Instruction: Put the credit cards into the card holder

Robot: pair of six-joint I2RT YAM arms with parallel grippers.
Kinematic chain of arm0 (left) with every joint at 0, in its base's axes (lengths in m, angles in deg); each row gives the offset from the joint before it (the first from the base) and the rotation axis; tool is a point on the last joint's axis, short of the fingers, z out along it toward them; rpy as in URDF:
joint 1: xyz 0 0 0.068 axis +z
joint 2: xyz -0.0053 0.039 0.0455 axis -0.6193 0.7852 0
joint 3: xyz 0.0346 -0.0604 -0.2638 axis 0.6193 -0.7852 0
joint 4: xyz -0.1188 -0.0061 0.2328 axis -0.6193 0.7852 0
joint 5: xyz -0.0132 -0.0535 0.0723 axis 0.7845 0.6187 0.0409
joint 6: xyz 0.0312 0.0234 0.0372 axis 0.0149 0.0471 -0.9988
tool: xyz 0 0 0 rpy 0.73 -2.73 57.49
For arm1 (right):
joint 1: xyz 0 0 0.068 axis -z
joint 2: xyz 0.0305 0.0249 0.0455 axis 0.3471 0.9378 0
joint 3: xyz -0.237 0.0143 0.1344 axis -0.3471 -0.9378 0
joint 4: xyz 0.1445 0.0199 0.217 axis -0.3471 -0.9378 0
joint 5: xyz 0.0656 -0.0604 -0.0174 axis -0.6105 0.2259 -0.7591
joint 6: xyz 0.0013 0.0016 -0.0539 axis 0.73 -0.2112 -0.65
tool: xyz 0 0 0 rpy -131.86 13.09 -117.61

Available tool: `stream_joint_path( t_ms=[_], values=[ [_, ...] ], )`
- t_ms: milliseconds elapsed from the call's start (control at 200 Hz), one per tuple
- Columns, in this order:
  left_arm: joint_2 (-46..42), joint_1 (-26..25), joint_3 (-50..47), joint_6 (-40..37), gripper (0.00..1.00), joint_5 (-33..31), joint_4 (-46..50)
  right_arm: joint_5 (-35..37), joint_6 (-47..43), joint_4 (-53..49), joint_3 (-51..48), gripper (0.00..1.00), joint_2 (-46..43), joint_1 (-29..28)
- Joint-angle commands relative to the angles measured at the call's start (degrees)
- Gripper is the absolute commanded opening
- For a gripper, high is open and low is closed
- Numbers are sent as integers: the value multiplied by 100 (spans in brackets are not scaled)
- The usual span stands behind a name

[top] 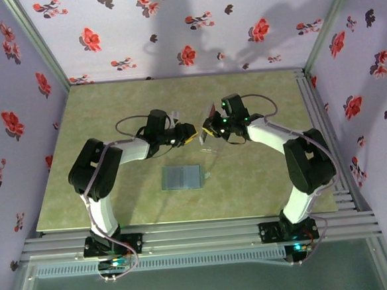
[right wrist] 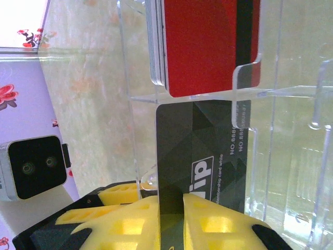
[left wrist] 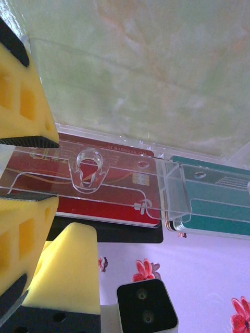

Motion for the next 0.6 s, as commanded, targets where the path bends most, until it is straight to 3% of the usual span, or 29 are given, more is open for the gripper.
stream_joint_path(
  t_ms=[0, 370, 595],
  values=[
    [-50, -97, -63, 105, 31, 105, 150, -76, -156, -66, 55, 13, -250, -2],
    [-142, -79, 110, 9, 34, 99, 381, 8, -398, -674, -130, 6, -643, 92],
    [-230, -20, 511, -291, 44, -70, 1003, 216, -750, -1373, -148, 0, -1132, 116]
  ],
)
